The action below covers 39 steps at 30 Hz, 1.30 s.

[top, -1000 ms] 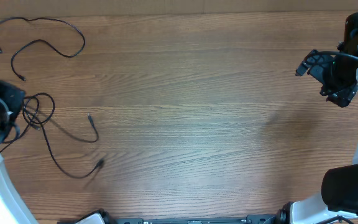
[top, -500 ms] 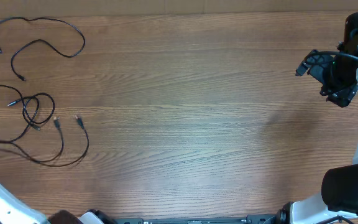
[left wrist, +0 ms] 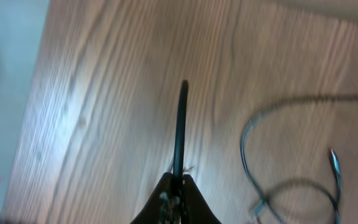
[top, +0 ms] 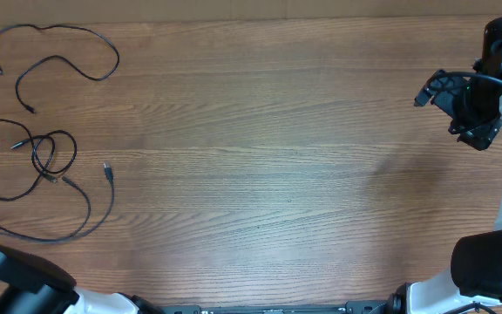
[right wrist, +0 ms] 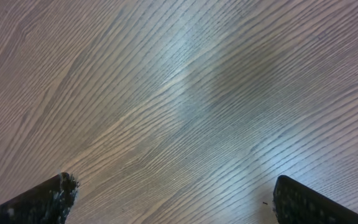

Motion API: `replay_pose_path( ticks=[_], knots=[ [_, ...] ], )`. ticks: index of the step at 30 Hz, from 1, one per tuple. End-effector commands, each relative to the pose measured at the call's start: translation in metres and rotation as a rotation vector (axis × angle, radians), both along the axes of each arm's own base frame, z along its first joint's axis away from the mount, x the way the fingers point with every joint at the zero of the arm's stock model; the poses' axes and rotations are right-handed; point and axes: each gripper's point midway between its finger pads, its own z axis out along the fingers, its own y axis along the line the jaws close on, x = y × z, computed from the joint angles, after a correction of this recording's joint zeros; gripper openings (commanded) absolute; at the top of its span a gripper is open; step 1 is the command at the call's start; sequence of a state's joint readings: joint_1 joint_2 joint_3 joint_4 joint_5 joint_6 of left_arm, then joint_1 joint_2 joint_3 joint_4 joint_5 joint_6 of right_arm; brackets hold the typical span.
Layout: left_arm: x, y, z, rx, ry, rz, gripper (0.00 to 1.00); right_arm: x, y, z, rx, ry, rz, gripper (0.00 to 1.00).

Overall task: Untangle cables
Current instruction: 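Lay the cable down at the left and release it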

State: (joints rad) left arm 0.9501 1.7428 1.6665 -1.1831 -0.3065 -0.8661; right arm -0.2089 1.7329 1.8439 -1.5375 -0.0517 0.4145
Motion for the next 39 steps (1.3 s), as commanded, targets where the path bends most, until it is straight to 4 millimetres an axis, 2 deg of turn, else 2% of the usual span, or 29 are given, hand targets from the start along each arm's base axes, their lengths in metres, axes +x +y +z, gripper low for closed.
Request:
replay_pose_path(
  ticks=[1, 5, 7, 8, 9, 11, 13, 15, 17, 20, 22, 25, 28, 33, 39],
  knots=[
    [-0.016, 0.025, -0.019, 0.04, 0.19, -0.033, 0.04, 0.001, -0.001, 0.001, -0.007, -0.004, -0.001, 1.0],
    [-0.026, 0.047, -0.037, 0.081, 0.329, -0.015, 0.04, 0.001, -0.001, 0.001, -0.007, -0.004, -0.001, 1.0],
    [-0.024, 0.058, -0.045, 0.094, 0.378, -0.057, 0.05, 0.001, -0.001, 0.001, -0.007, -0.004, -0.001, 1.0],
    [-0.018, 0.064, -0.053, 0.092, 0.388, -0.098, 0.09, 0.001, -0.001, 0.001, -0.007, -0.004, -0.001, 1.0],
    [-0.014, 0.066, -0.06, 0.081, 0.388, -0.129, 0.14, 0.001, -0.001, 0.001, -0.007, -0.004, -0.001, 1.0],
    [-0.006, 0.067, -0.075, 0.047, 0.377, -0.175, 0.38, 0.001, -0.001, 0.001, -0.007, -0.004, -0.001, 1.0],
    [-0.002, 0.066, -0.088, 0.012, 0.362, -0.194, 0.46, 0.001, -0.001, 0.001, -0.007, -0.004, -0.001, 1.0],
    [0.003, 0.061, -0.1, -0.03, 0.34, -0.22, 0.62, 0.001, -0.001, 0.001, -0.007, -0.004, -0.001, 1.0],
    [0.012, 0.056, -0.105, -0.068, 0.3, -0.274, 0.68, 0.001, -0.001, 0.001, -0.007, -0.004, -0.001, 1.0],
    [0.034, 0.038, -0.112, -0.159, 0.195, -0.442, 0.71, 0.001, -0.001, 0.001, -0.007, -0.004, -0.001, 1.0],
    [0.049, 0.014, -0.119, -0.259, 0.092, -0.542, 0.72, 0.001, -0.001, 0.001, -0.007, -0.004, -0.001, 1.0],
    [0.062, -0.013, -0.121, -0.362, -0.011, -0.628, 0.67, 0.001, -0.001, 0.001, -0.007, -0.004, -0.001, 1.0],
    [0.071, -0.036, -0.122, -0.443, -0.077, -0.713, 0.68, 0.001, -0.001, 0.001, -0.007, -0.004, -0.001, 1.0],
    [0.077, -0.075, -0.126, -0.551, -0.066, -0.813, 0.71, 0.001, -0.001, 0.001, -0.007, -0.004, -0.001, 1.0],
    [0.083, -0.12, -0.142, -0.643, 0.006, -0.926, 0.76, 0.001, -0.001, 0.001, -0.007, -0.004, -0.001, 1.0]
  ],
)
